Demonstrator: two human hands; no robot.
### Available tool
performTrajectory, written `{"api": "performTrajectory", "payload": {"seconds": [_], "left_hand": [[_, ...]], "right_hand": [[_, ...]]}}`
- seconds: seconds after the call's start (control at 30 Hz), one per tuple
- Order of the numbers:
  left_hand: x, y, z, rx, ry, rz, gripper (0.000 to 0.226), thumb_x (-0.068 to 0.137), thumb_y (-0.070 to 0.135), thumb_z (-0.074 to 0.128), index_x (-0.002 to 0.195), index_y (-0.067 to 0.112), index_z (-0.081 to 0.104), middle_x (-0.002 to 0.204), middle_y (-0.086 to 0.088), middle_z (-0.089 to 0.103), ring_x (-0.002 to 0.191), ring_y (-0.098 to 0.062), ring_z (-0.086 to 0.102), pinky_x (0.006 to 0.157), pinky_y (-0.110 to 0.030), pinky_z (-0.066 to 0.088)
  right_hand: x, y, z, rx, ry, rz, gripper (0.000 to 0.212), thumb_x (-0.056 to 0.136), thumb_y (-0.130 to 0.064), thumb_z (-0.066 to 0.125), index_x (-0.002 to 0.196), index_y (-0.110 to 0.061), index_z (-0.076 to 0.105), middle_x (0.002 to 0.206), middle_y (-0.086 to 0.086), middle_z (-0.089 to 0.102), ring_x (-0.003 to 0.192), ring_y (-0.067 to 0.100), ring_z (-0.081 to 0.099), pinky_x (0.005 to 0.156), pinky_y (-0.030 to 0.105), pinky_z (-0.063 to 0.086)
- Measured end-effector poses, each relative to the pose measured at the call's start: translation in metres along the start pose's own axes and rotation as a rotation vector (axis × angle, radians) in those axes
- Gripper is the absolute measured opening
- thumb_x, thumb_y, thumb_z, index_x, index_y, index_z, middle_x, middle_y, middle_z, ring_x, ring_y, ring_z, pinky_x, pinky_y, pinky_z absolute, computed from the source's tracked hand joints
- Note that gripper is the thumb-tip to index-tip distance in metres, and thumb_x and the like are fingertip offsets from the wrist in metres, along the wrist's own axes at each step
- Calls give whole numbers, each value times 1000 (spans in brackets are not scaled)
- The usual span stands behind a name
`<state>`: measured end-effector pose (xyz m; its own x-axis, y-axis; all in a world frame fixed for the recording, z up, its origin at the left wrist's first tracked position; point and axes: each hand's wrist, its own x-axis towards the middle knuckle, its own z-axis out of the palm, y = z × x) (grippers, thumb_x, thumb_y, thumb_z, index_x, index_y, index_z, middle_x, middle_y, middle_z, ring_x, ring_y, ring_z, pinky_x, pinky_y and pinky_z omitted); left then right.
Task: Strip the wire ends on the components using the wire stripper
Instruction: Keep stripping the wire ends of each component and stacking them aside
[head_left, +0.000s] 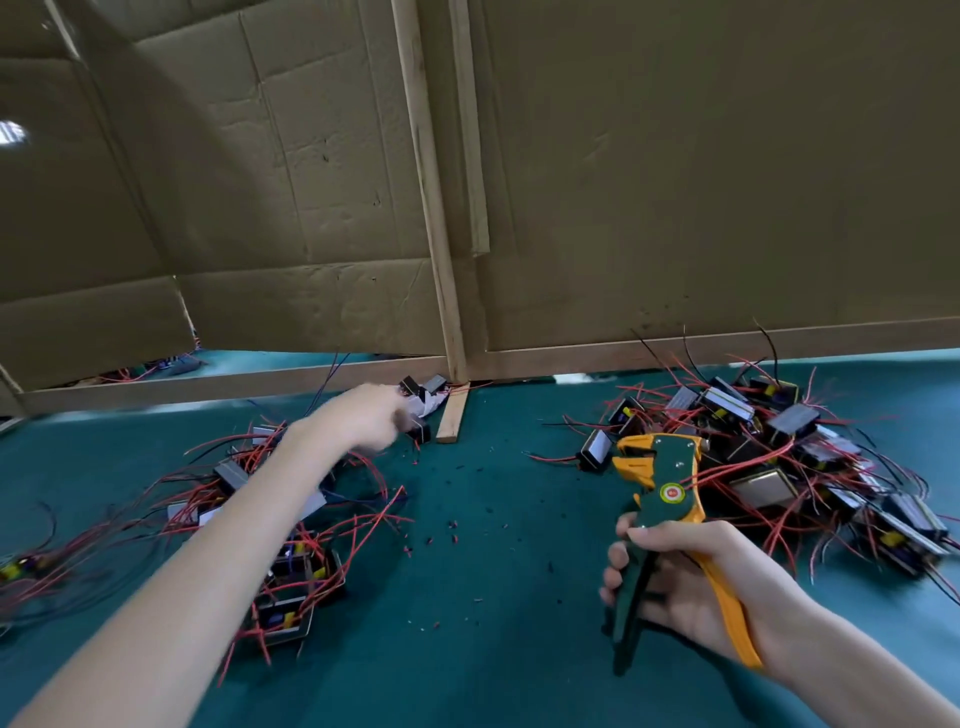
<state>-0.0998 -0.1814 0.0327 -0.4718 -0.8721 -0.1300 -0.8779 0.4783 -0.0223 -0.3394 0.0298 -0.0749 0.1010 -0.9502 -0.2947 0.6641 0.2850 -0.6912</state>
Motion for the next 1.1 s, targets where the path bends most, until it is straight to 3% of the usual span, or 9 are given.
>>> {"api": "performTrajectory", "payload": {"seconds": [0.13,0.23,0.3,0.47,0.6,0.7,0.87,1.0,1.1], "left_hand": [[-4,-52,30,148,-80,-160,33,88,13,65,118,26,63,126,0,60,113,-22,57,93,-37,50],[-2,-65,37,7,23,-138,10,87,17,69,87,27,68,105,1,70,90,-17,64,81,-36,55],[-1,-71,35,-91,154,-155,12,87,19,69,79,28,69,96,1,73,83,-16,65,80,-37,56],[-5,-68,5,-477,677,-153,9,88,24,69,90,18,76,93,-1,71,85,-17,59,78,-29,44],[-18,-36,-24,-896,896,-93,7,92,19,64,91,13,68,93,0,68,88,-19,60,81,-32,47],[-28,5,-28,-1353,668,69,9,97,9,51,89,11,56,94,-5,71,87,-19,68,73,-32,56],[-32,46,0,-1405,423,247,15,103,19,39,91,13,46,91,-8,75,82,-21,72,57,-33,59],[-27,62,23,-1538,218,395,16,96,14,49,90,11,63,95,-14,73,88,-25,70,77,-34,59],[-26,61,33,-1250,35,507,19,89,4,58,99,8,73,101,-4,75,100,-14,68,90,-22,52]], "right_hand": [[0,1,2,-2,-3,18,42,41,0,90,77,-1,69,77,21,58,68,39,61,72,51,56],[-1,1,1,-5,1,14,43,39,-1,91,77,-1,69,77,21,58,68,38,61,72,51,56],[-1,1,1,-3,2,11,43,39,0,91,76,0,69,78,22,58,68,38,61,72,51,56],[0,1,-1,15,7,10,43,39,1,90,76,1,69,78,22,59,69,39,62,74,52,56],[1,2,-1,28,10,6,43,39,1,91,77,1,70,78,22,59,69,40,62,74,52,55],[-1,1,1,34,18,-15,41,40,0,89,76,0,69,78,22,58,69,39,62,72,52,56],[-5,-5,5,57,35,-70,33,58,11,67,88,-1,60,76,21,58,66,37,62,68,49,58],[-10,-7,10,81,52,-129,36,56,0,70,90,-1,59,75,20,58,65,36,63,65,47,59],[-12,-8,11,86,68,-152,35,57,0,68,90,-1,58,74,20,59,64,35,64,63,46,59]]}}
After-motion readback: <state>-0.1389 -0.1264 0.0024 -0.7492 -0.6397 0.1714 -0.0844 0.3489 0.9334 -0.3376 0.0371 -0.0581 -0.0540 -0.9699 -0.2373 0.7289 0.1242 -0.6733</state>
